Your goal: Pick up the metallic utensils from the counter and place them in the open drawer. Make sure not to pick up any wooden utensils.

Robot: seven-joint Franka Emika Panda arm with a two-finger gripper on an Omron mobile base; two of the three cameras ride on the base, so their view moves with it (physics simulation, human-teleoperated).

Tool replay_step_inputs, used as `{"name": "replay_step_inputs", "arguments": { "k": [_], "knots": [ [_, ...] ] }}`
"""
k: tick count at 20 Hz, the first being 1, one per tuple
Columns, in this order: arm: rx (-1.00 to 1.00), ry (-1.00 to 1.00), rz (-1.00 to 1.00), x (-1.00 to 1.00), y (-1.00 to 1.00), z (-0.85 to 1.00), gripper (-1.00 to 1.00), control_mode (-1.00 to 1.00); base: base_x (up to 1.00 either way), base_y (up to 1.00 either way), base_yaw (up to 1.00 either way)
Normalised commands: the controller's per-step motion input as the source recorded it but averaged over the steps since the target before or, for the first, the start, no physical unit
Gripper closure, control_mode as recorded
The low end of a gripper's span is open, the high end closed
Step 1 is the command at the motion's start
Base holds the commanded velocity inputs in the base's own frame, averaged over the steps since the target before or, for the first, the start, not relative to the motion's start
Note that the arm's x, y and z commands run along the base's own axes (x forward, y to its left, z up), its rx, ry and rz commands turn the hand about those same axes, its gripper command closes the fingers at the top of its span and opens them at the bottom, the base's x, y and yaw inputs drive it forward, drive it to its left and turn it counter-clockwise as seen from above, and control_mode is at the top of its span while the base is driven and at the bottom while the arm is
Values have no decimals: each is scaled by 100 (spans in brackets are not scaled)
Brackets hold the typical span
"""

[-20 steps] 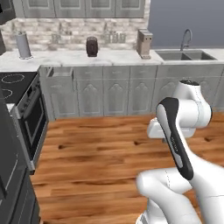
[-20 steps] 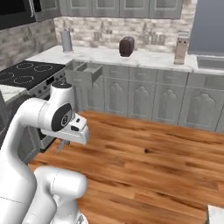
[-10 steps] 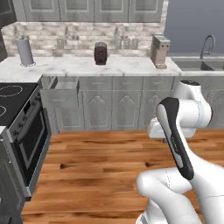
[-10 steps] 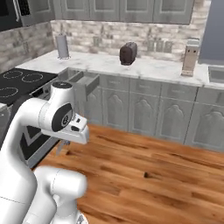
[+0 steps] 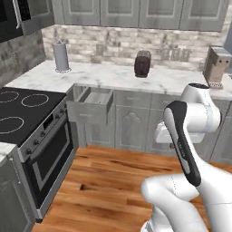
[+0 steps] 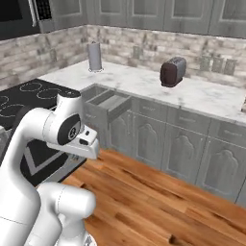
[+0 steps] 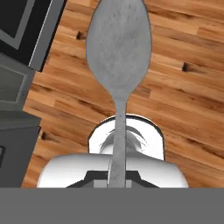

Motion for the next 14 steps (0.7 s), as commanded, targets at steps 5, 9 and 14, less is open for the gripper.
{"name": "replay_step_inputs", "arguments": {
  "k": [5,9,14],
  "knots": [
    [0,0,0,0,0,0,100,100,73,-63,42],
    [0,0,0,0,0,0,100,100,45,-47,26],
    [0,0,0,0,0,0,100,100,47,-2,4]
  ]
}}
